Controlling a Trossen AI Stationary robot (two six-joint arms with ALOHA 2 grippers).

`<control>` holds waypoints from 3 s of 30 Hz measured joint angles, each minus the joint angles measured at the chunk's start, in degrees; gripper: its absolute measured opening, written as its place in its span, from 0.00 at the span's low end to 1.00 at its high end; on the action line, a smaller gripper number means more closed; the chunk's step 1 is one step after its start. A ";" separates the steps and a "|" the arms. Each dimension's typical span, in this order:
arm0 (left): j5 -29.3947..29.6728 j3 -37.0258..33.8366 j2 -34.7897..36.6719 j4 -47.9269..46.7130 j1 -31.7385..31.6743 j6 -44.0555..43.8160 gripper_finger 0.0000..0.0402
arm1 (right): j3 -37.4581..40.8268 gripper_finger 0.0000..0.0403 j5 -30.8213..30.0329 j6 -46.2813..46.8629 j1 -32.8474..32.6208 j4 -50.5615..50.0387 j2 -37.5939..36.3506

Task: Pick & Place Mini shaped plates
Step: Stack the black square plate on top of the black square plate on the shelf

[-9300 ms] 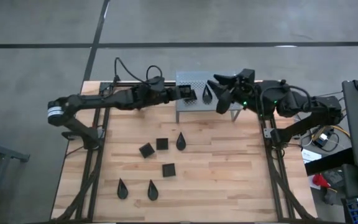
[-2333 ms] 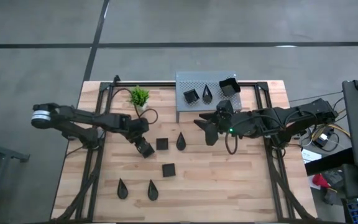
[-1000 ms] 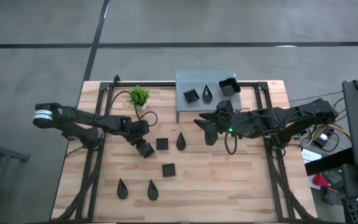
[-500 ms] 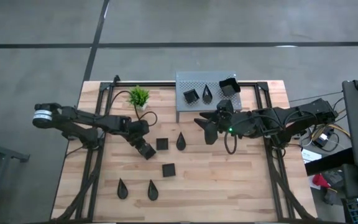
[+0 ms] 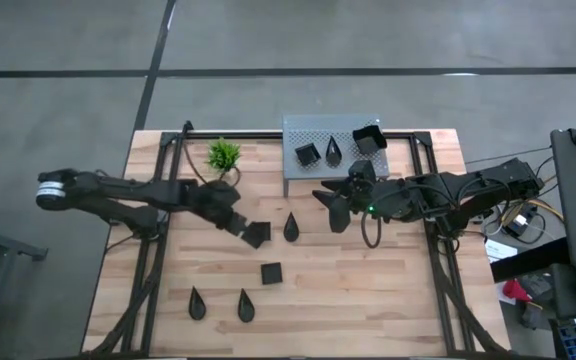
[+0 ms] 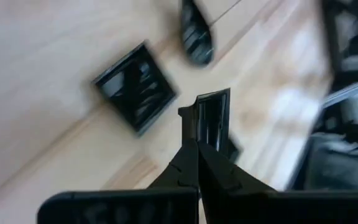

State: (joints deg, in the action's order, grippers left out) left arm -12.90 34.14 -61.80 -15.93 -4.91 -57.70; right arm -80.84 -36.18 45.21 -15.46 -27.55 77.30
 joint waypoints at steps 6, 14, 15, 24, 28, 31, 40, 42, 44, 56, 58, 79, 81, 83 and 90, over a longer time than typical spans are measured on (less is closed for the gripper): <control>3.07 -0.16 2.36 7.46 -0.16 -7.35 0.00 | -0.18 0.50 0.01 -0.79 0.00 -0.05 0.00; 14.75 0.01 3.72 21.19 -0.29 -18.03 0.00 | -1.89 0.50 -1.07 -4.19 0.00 -0.11 -0.07; 17.09 0.04 3.74 22.43 -0.31 -19.24 0.00 | -2.32 0.50 -1.50 -5.17 0.00 -0.07 -0.07; 27.89 1.92 0.16 31.27 -1.59 -24.76 0.00 | -4.60 0.50 -7.34 -15.90 0.40 -0.69 -1.48; 28.45 4.77 -3.45 31.56 -3.09 -25.13 0.00 | -4.96 0.50 -8.91 -19.49 1.04 -0.64 -2.81; 28.43 7.58 -6.75 31.63 -4.55 -25.22 0.00 | -5.01 0.50 -9.03 -20.39 1.63 -0.75 -3.88; 28.02 17.18 -16.17 31.33 -9.68 -23.44 0.00 | -4.96 0.50 -9.06 -27.86 2.19 -1.01 -7.63; 27.85 19.18 -18.50 30.31 -10.40 -24.48 0.00 | -4.96 0.50 -9.07 -29.58 2.21 -1.07 -8.42; 27.18 20.91 -20.59 30.40 -10.68 -25.05 0.00 | -4.92 0.50 -9.05 -30.66 2.27 -1.07 -9.08; 29.87 28.61 -29.29 30.32 -11.02 -27.05 0.00 | -4.92 0.50 -9.02 -32.73 2.25 -2.56 -12.93; 30.67 28.55 -29.44 30.35 -11.02 -27.91 0.00 | -4.87 0.50 -9.01 -33.25 2.26 -2.98 -13.31; 31.06 28.35 -29.07 22.40 -11.04 -29.60 0.00 | -4.85 0.50 -8.96 -35.00 2.25 -6.60 -15.74; 31.05 28.34 -29.07 22.34 -11.06 -29.61 0.00 | -4.85 0.50 -8.97 -35.29 2.25 -6.60 -15.74; 31.05 28.34 -29.20 22.43 -11.13 -29.59 0.00 | -4.87 0.50 -8.96 -35.36 2.26 -6.63 -15.74; 30.70 28.34 -29.35 22.33 -11.17 -29.62 0.00 | -4.87 0.50 -8.96 -36.05 2.27 -6.67 -15.74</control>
State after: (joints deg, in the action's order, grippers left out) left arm 17.80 62.48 -91.15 6.41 -16.08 -87.32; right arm -85.70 -45.15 9.16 -13.19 -34.22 61.56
